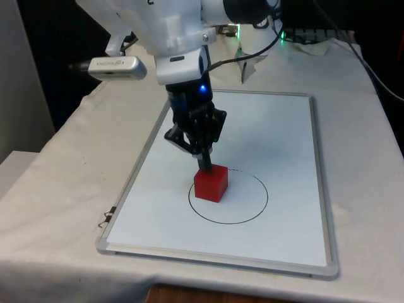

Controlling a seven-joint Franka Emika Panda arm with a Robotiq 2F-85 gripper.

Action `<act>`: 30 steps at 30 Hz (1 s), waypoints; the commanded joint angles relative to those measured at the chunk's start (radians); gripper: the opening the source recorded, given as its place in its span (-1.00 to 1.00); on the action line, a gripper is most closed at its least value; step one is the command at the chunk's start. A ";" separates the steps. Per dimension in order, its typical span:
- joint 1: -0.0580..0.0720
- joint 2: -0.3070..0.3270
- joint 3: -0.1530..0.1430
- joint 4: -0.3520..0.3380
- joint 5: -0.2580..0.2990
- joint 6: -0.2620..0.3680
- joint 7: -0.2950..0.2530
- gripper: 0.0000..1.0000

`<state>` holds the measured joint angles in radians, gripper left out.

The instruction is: Push the cube into the marked area.

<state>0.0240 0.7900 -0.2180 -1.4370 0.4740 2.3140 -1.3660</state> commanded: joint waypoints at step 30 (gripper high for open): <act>0.015 -0.021 -0.007 0.080 -0.018 -0.086 -0.033 -0.99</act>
<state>0.0380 0.7830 -0.2220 -1.3490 0.4570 2.2330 -1.4010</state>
